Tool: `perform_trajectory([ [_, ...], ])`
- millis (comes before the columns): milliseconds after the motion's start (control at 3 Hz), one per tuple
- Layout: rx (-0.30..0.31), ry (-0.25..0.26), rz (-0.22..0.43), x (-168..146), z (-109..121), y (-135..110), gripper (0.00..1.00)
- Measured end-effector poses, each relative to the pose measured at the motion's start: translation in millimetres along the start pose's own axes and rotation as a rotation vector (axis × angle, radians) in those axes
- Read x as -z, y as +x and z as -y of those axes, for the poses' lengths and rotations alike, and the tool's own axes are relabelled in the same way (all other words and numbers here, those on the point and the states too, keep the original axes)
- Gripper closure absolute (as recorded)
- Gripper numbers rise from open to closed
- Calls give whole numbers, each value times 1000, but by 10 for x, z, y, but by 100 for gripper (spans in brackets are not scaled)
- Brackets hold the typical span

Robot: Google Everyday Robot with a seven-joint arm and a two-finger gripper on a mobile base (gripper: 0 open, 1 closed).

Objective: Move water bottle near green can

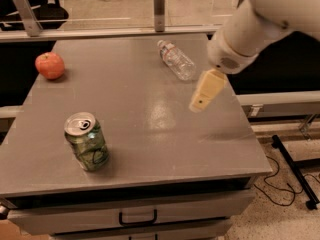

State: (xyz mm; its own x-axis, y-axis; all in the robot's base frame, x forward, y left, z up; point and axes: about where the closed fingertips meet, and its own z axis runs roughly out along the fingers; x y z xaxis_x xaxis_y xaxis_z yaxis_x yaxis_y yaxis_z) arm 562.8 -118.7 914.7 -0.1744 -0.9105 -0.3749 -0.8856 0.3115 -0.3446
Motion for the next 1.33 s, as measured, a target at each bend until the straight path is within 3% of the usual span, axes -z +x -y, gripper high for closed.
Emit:
perform_trajectory([
  [667,-120,103,127,-742,678,-445,0],
  [1000,-209,109,146,-995,867,-486,0],
  [1333,-287,106,125,-1210,975,-381,18],
])
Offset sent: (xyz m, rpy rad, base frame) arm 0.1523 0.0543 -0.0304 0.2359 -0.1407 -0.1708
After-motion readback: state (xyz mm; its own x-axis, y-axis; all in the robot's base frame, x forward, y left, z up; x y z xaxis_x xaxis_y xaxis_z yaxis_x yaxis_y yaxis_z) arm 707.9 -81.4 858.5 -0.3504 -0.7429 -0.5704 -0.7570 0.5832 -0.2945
